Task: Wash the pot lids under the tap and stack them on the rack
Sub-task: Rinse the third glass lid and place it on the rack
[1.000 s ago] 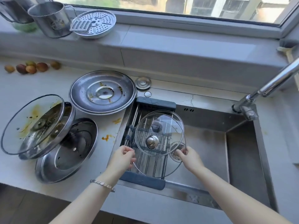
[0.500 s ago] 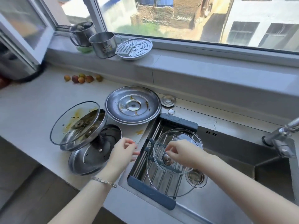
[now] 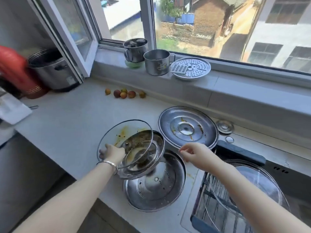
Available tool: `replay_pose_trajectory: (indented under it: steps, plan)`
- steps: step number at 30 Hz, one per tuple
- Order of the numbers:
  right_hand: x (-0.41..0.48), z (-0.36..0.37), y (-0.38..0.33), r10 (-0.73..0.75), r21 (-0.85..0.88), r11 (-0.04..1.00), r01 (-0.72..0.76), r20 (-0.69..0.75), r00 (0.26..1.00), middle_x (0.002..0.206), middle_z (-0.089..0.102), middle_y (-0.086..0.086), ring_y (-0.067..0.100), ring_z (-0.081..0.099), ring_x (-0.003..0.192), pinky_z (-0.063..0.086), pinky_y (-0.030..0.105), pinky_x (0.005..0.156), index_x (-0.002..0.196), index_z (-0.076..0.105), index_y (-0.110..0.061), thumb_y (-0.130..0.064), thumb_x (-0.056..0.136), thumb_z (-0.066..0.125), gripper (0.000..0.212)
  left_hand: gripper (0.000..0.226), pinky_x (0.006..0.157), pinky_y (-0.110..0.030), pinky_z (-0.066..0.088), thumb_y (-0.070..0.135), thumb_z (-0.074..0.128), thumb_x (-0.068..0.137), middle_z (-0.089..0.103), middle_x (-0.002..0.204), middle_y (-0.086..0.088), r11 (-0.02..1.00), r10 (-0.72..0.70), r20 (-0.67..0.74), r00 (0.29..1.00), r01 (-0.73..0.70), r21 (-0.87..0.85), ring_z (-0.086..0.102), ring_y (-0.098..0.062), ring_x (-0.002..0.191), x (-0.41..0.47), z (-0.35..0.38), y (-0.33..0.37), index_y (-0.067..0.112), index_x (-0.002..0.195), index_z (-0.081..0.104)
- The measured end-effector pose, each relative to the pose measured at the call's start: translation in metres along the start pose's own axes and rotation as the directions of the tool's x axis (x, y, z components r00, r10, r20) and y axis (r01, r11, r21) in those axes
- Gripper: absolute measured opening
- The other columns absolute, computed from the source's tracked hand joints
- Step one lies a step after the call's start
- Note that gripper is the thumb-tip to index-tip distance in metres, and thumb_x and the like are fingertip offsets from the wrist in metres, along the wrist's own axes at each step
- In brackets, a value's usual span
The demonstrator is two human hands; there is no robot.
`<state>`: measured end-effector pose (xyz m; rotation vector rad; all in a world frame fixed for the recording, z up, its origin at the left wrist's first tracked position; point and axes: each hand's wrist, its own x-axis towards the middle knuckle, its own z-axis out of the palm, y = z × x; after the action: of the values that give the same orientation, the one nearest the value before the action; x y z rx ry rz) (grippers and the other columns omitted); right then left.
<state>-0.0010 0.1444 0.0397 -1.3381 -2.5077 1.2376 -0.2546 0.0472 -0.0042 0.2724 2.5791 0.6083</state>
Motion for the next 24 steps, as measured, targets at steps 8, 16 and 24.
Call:
replay_pose_trajectory:
  steps: [8, 16, 24]
  plan:
    - [0.045, 0.046, -0.041, 0.134, 0.064, 0.989, -0.132, -0.024, 0.991, 0.073, 0.064, -0.011, 0.008, 0.059, 0.071, 0.043, 0.019, 0.06, 0.095, 0.064, -0.025, -0.024, 0.092, 0.05, 0.014, 0.04, 0.089, -0.04, 0.048, 0.018, 0.044, 0.094, 0.054, 0.122, -0.025, 0.795, -0.338, 0.22, 0.915, 0.402, -0.453, 0.057, -0.032, 0.095, 0.111, 0.001, -0.057, -0.006, 0.126, 0.042]
    - [0.056, 0.066, -0.059, 0.201, 0.036, 0.979, -0.201, -0.017, 0.979, 0.078, 0.067, -0.004, 0.014, 0.064, 0.08, 0.047, 0.029, 0.079, 0.09, 0.066, -0.022, -0.028, 0.092, 0.05, 0.017, 0.045, 0.09, -0.042, 0.047, 0.029, 0.033, 0.1, 0.056, 0.125, -0.021, 0.685, -0.321, 0.229, 0.919, 0.392, -0.613, 0.058, -0.036, 0.108, 0.119, 0.01, -0.065, -0.006, 0.123, 0.05]
    - [0.046, 0.068, -0.055, 0.228, 0.026, 0.974, -0.227, -0.02, 0.974, 0.076, 0.063, -0.007, 0.013, 0.061, 0.078, 0.046, 0.025, 0.071, 0.099, 0.067, -0.017, -0.03, 0.093, 0.051, 0.021, 0.043, 0.047, -0.025, 0.037, 0.033, 0.033, 0.099, 0.046, 0.025, 0.004, 0.654, -0.267, 0.066, 0.961, 0.232, -0.72, 0.052, -0.021, 0.045, 0.095, -0.004, -0.047, 0.008, 0.064, 0.042]
